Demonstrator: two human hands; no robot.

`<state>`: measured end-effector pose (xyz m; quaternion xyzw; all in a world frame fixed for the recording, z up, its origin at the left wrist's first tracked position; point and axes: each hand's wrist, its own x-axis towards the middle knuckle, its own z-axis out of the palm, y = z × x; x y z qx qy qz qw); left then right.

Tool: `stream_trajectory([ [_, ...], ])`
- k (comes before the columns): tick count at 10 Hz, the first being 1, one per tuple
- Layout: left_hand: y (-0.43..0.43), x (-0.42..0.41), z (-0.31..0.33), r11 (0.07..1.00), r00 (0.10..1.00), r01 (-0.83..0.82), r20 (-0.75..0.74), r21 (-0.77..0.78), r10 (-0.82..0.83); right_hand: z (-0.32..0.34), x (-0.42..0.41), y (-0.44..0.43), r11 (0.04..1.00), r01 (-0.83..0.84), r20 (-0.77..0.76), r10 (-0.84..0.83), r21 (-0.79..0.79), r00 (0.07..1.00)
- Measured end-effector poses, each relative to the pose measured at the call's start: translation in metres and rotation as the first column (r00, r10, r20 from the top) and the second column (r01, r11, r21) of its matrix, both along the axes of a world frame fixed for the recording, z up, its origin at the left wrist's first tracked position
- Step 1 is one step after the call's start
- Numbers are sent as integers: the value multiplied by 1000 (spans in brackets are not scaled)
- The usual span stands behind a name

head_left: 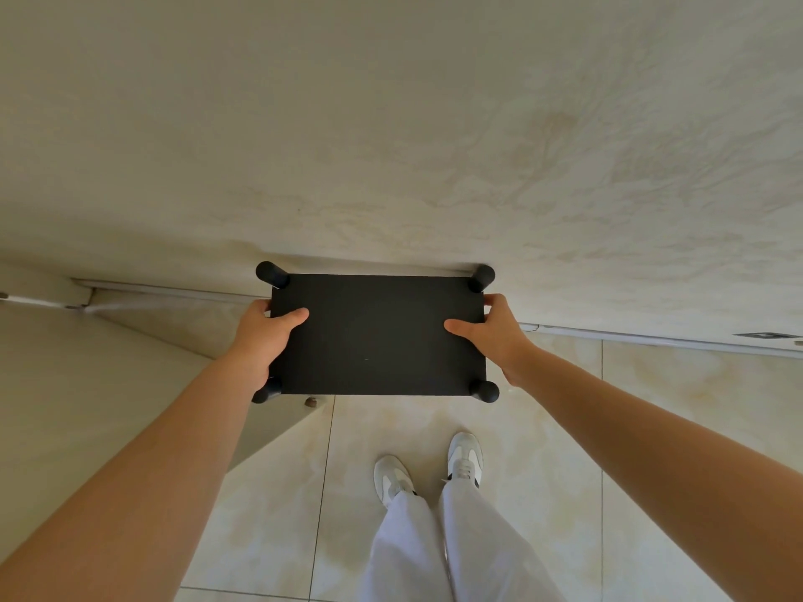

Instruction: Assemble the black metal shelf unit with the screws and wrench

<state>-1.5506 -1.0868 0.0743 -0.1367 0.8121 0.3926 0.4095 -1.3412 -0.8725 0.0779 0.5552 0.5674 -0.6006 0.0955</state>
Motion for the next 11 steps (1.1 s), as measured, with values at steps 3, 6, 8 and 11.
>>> stream_trajectory([
  [3, 2, 7, -1, 992, 982, 111, -148, -61, -119, 3, -3, -3, 998, -39, 81, 34, 51, 996],
  [6, -6, 10, 12, 943, 907, 238, -295, -232, -301, 21, 18, -5, 970, -172, 174, 142, 173, 975],
  [8, -10, 28, 43, 876, 837, 384, -291, -291, -463, 59, 26, -26, 865, -394, 247, 327, 312, 912],
  [11, -36, 115, 106, 755, 683, 585, -323, -296, -655, 132, 86, -78, 619, -629, 330, 538, 470, 775],
])
